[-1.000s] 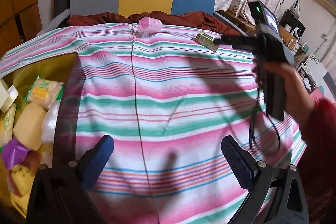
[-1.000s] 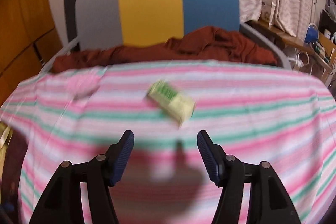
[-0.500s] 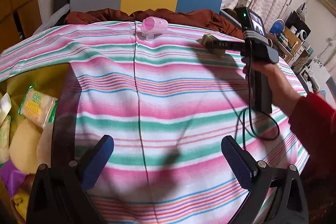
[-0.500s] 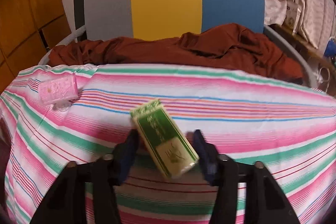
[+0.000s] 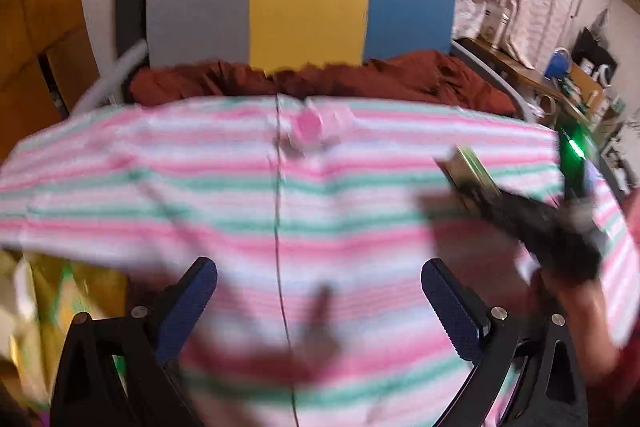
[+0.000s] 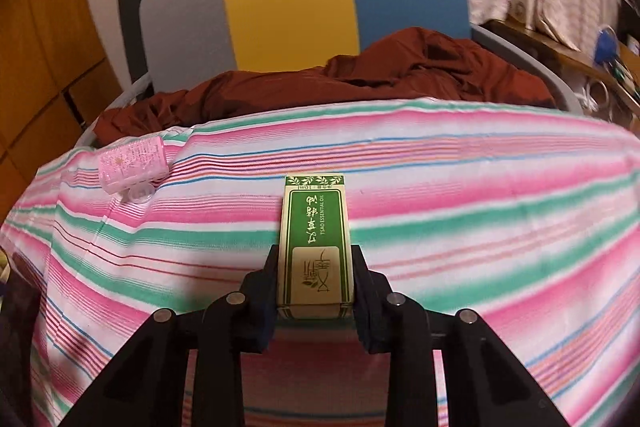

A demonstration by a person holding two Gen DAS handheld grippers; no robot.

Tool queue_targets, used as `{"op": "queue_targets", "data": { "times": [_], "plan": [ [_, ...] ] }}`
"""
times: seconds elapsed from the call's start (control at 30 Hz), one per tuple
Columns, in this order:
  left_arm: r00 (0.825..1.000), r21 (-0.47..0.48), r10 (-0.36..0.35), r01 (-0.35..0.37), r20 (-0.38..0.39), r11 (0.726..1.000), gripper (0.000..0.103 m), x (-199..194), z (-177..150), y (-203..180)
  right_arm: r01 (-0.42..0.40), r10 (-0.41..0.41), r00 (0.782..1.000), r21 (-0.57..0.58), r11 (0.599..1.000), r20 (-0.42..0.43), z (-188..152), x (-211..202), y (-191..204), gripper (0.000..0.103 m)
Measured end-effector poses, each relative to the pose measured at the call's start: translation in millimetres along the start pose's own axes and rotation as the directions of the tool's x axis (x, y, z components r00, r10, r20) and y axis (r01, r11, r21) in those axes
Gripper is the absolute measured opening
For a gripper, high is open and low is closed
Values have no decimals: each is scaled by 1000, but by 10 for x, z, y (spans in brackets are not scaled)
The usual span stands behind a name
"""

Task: Organize objects
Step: 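Grasp the pink hair roller with the left tool, then carry the hair roller with the left tool while the right tool carries the green box to the tray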

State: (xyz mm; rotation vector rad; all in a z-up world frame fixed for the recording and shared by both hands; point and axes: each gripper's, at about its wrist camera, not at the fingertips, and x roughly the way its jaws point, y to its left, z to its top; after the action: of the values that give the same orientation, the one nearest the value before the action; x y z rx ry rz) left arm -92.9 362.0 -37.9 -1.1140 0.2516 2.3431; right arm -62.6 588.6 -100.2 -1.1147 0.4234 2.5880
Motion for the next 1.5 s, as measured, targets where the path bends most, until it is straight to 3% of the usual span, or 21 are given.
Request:
{"op": "queue_targets", "data": {
  "times": [0.3,0.57,0.7,0.8,0.87,0.93,0.97,1.07,1.3,1.5],
  "plan": [
    [985,143,154,-163,73,976,103,719,699,-119,63,-62,998,-51,997,9,-13,17,101,31],
    [977,184,205,-214,65,959,103,1153,876,-159,45,-44,999,-33,998,19,-30,19,65,31],
    [980,160,186,-195,66,968,91,1226,868,-149,43,-43,999,-31,999,21,-34,24,64,31],
    [983,159,168,-177,68,971,75,1276,844,-162,47,-46,999,-32,998,23,-38,25,69,31],
    [987,152,135,-147,85,977,50,1261,809,-186,52,-51,998,-34,998,25,-41,25,79,31],
    [986,150,131,-145,101,978,45,1248,758,-233,54,-53,998,-36,998,27,-41,25,84,31],
    [986,149,129,-143,103,978,38,1243,717,-257,53,-52,998,-35,998,27,-42,24,83,31],
    [986,133,118,-133,117,982,37,1180,629,-268,53,-52,998,-32,998,29,-41,26,75,31],
    [990,-4,53,-53,128,999,36,904,350,-124,81,-80,996,-31,996,34,-43,19,85,30],
    [989,-23,28,-25,146,999,36,616,-14,-198,118,-118,990,13,993,79,-48,-101,16,30]
  ]
}}
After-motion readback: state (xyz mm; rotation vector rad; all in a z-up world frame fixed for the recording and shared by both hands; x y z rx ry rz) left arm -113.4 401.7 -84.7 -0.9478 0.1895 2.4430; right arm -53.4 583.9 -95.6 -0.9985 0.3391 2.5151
